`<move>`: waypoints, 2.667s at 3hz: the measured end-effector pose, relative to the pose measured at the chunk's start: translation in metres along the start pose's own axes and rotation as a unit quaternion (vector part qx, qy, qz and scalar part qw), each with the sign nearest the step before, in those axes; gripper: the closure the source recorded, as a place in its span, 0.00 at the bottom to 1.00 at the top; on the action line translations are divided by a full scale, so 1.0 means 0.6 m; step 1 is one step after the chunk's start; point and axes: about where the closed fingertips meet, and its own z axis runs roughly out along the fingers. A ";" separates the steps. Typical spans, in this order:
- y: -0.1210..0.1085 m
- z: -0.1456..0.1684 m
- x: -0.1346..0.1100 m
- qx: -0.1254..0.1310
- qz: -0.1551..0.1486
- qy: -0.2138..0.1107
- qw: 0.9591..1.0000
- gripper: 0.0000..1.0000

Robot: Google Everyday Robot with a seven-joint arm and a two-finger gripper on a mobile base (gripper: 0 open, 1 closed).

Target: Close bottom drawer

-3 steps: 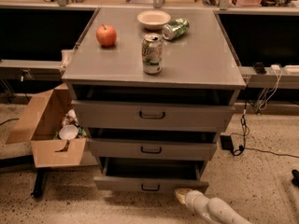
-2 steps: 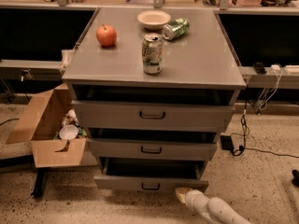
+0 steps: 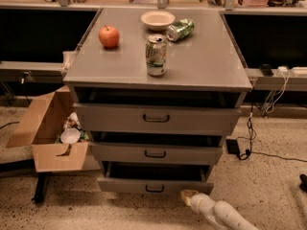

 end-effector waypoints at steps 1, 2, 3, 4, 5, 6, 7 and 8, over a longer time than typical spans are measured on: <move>-0.008 0.007 -0.007 0.002 0.007 -0.006 1.000 1.00; -0.015 0.014 -0.015 0.004 0.013 -0.013 1.000 1.00; 0.020 0.053 -0.032 -0.023 0.043 -0.028 0.998 1.00; 0.020 0.053 -0.032 -0.023 0.043 -0.028 0.998 1.00; 0.006 0.060 -0.041 -0.018 0.048 -0.035 0.998 1.00; 0.001 0.061 -0.044 -0.016 0.050 -0.038 0.998 1.00; -0.009 0.064 -0.049 -0.014 0.054 -0.043 0.998 1.00; -0.018 0.065 -0.053 -0.011 0.057 -0.049 0.997 1.00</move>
Offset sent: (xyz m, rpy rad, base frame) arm 0.1444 -0.0248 0.0062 0.1749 -0.0813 -0.1937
